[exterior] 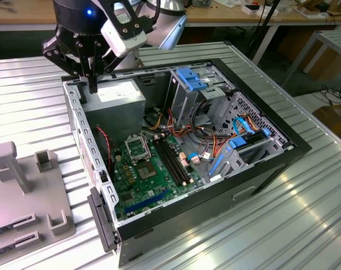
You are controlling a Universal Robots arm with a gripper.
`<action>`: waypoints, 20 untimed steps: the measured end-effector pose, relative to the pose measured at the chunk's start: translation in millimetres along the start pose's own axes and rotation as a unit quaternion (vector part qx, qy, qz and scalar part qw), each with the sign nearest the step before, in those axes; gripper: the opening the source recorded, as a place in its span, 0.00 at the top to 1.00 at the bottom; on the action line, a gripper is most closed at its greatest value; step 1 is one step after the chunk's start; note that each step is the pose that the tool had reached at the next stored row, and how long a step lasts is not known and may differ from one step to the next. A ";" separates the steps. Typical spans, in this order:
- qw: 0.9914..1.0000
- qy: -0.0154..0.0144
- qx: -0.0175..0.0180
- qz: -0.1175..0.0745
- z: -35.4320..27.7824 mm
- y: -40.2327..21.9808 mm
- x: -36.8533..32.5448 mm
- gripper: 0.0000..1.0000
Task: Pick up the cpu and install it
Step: 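Reach for the cpu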
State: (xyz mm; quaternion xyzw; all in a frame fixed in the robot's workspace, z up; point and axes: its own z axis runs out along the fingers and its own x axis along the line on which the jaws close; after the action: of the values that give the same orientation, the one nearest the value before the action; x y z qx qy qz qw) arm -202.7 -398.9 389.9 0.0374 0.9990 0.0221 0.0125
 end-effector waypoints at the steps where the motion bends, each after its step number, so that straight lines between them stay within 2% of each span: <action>1: 1.000 0.000 0.000 0.000 0.0 0.0 0.6 0.89; 20: 1.000 0.000 0.000 0.000 0.1 -0.9 12.4 0.89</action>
State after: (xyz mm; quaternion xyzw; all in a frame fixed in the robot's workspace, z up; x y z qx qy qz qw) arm -215.2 -398.8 389.5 0.0374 0.9990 0.0221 0.0125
